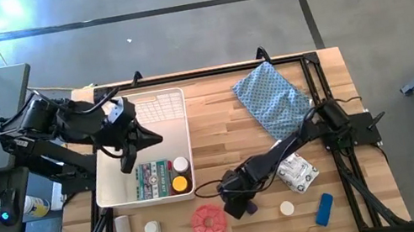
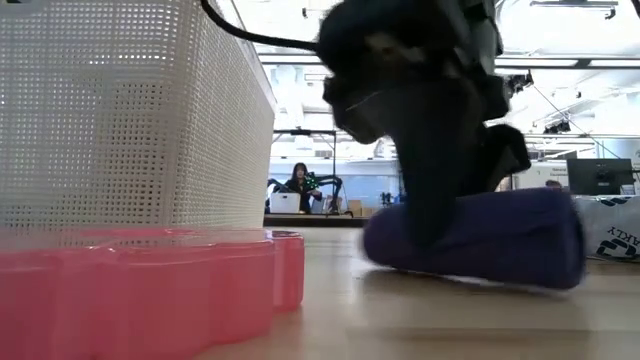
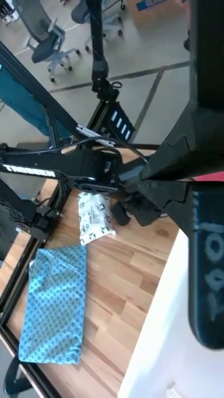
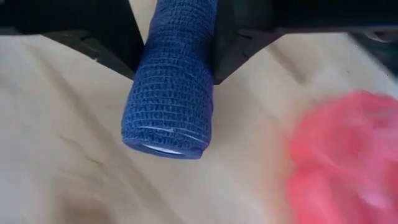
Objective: Pick & place medical supplies in basket/bin
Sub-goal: Put the violet rolled gauze into the white bin
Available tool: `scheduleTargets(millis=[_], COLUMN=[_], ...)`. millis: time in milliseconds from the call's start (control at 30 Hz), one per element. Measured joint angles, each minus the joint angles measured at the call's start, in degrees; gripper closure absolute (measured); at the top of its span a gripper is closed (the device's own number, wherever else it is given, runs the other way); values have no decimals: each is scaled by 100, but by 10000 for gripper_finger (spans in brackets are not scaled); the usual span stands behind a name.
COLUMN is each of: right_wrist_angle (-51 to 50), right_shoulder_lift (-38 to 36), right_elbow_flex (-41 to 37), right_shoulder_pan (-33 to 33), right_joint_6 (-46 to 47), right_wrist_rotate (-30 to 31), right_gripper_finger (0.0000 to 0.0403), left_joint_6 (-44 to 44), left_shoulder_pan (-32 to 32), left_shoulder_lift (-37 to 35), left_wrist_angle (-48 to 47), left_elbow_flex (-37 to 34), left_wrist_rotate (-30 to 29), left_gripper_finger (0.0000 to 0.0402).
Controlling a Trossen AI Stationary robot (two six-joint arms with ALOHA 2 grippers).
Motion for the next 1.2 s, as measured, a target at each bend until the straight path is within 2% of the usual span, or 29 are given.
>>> scheduleTargets(millis=[167,333,467,600,733,1000,1100,1200], right_wrist_angle=[-433,-523,169,1551,2396,2653,2898,3108], right_shoulder_lift=[-616,-1537,-2267,-2622,-2590,-1967,-1706,-1574], right_elbow_flex=[-4,-2,0,4,255,1426,1845,2154], right_shoulder_pan=[-45,-271,-627,-1147,-1579,-2123,-2290,-2383], right_joint_6=[-27,-43,-88,-591,-1078,-2090,-2261,-2530], right_wrist_rotate=[213,1029,1750,1819,1667,1775,1733,1715], right_gripper_finger=[273,265,260,260,262,262,262,262], left_joint_6=[-22,-13,20,6,-3,-295,-354,-662], left_shoulder_pan=[0,0,2,6,9,9,9,9], left_shoulder_lift=[0,0,-25,-193,-451,-606,-501,-392], left_wrist_angle=[-122,-221,-353,-514,-538,-882,-1245,-1539], left_elbow_flex=[0,0,0,-7,-7,0,0,-2], left_wrist_rotate=[1,1,-54,-553,-1027,-1256,-1290,-1538], left_gripper_finger=[355,355,355,355,355,350,321,270])
